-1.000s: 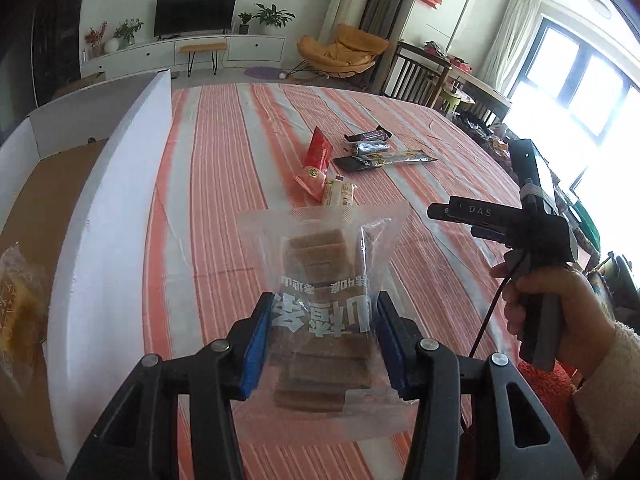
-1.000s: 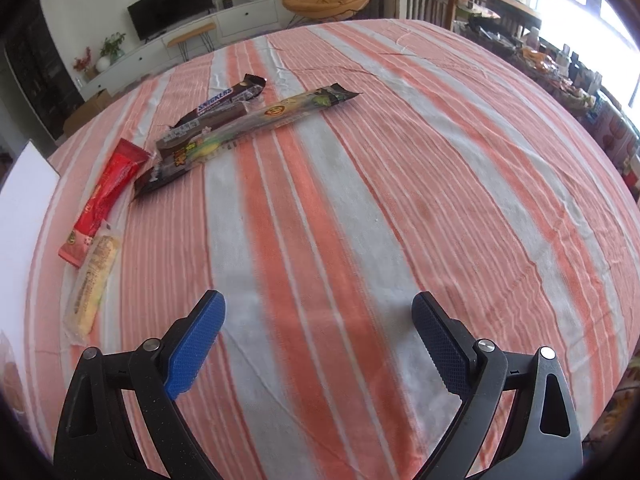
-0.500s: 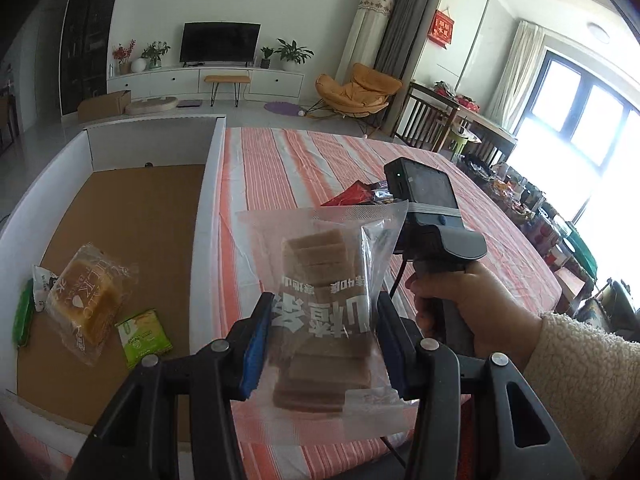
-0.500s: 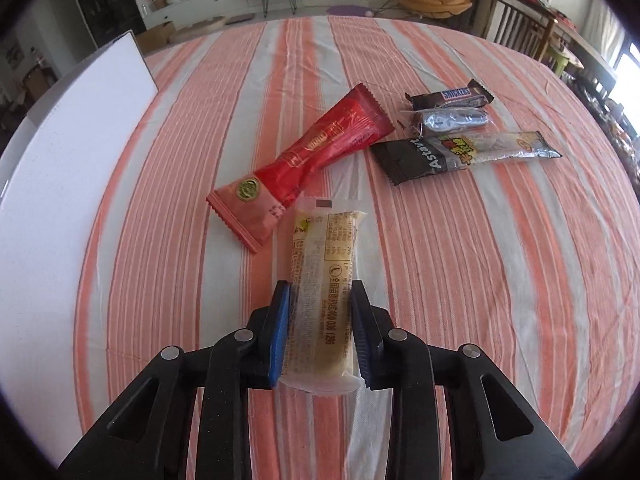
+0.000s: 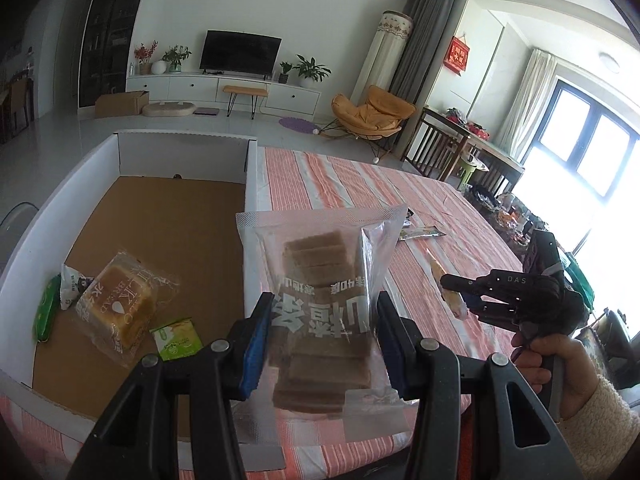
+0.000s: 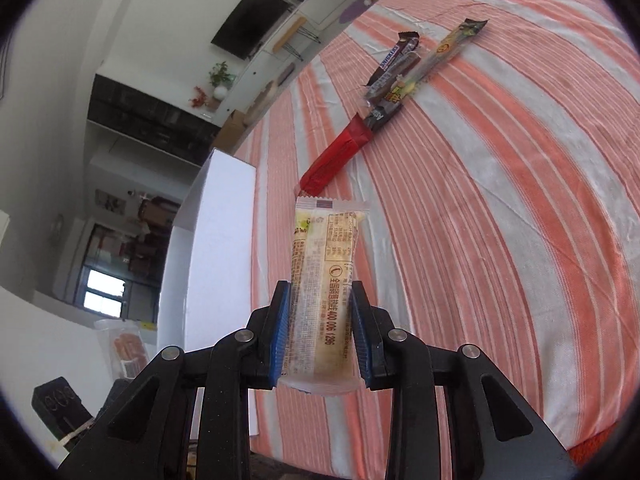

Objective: Organize snacks
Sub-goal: 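Carry the biscuit bag and cream bar into the white box and open both grippers, then move both grippers back over the remaining snacks on the table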

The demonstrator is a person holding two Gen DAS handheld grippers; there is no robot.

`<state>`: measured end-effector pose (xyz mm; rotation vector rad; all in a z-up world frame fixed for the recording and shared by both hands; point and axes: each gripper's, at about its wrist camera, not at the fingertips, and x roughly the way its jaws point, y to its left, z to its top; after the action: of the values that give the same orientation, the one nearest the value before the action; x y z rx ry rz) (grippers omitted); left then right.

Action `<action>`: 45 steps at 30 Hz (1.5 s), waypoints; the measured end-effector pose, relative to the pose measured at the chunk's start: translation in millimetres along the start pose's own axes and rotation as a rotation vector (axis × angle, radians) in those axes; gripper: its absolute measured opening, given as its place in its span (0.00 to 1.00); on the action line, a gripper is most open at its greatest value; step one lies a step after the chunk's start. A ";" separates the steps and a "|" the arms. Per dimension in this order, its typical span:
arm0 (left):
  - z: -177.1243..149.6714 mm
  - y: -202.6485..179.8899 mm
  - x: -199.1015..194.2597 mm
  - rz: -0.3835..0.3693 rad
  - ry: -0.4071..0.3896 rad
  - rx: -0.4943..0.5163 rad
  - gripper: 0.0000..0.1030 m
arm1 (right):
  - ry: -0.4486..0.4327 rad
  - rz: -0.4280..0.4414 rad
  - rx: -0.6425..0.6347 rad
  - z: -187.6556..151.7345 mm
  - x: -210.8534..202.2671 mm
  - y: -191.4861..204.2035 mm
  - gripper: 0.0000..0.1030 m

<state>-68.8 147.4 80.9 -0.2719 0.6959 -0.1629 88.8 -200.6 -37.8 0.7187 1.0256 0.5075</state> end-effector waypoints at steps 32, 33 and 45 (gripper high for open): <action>13.4 107.5 -3.1 0.651 -0.059 0.039 0.84 | 0.071 -0.066 -0.500 -52.2 92.8 151.2 0.68; 15.1 100.6 -4.0 0.627 -0.066 0.038 0.85 | 0.046 -0.112 -0.507 -48.7 87.9 140.8 0.69; 9.2 -54.0 44.3 0.010 0.089 0.132 0.94 | -0.213 -0.760 -0.511 -25.8 50.2 -5.2 0.70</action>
<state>-32.4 87.2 76.9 -0.1352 0.7710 -0.2114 88.0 -162.2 -79.4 -0.0936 0.8388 0.0133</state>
